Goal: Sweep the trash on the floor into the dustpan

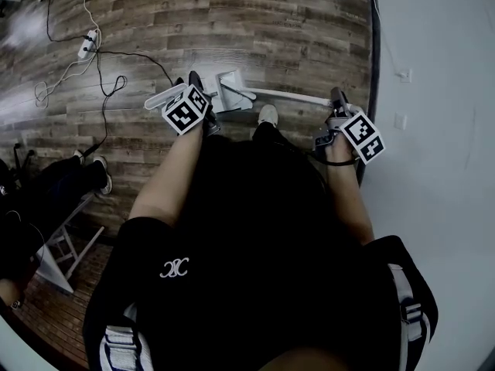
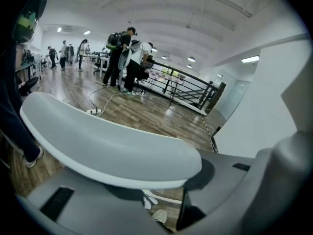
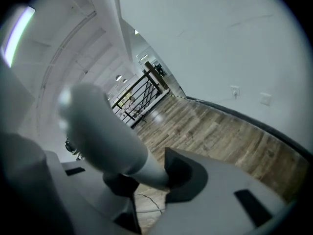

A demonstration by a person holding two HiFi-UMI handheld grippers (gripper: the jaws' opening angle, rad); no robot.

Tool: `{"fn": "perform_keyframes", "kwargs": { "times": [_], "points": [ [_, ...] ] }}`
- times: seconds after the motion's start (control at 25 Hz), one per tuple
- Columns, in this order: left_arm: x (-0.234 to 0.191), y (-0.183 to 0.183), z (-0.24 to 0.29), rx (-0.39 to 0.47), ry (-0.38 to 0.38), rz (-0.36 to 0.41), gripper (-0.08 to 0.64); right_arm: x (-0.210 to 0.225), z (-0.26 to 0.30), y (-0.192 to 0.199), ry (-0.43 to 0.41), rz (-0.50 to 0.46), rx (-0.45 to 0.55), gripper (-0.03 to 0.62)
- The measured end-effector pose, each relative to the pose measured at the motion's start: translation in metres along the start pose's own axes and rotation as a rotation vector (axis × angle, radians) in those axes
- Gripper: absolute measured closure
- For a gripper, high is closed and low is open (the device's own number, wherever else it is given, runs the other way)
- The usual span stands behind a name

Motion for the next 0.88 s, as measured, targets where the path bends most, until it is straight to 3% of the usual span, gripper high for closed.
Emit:
{"fn": "perform_keyframes", "kwargs": {
  "times": [0.16,0.52,0.68,0.88],
  "points": [
    [-0.004,-0.001,0.000,0.003,0.008,0.003,0.406,0.002,-0.006,-0.004,0.015,0.012,0.020,0.483],
    [-0.011,-0.004,0.001,-0.007,0.008,-0.017,0.400,-0.011,-0.031,-0.028,-0.005,-0.087,0.075,0.489],
    [-0.026,-0.011,0.001,-0.012,-0.013,-0.076,0.400,-0.005,-0.039,-0.054,0.025,-0.071,0.147,0.489],
    [-0.060,-0.025,-0.006,0.003,-0.061,-0.212,0.400,-0.007,-0.065,-0.098,0.060,-0.074,0.302,0.492]
  ]
}}
Point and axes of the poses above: the fingertips, and each gripper's own axes: z forward along the fingers, x to its right, y out of its underside, the point moved 5 cm from there along -z, backward along the fingers, and after that the axes turned 1 degree about -z, right-handed, at the moved point
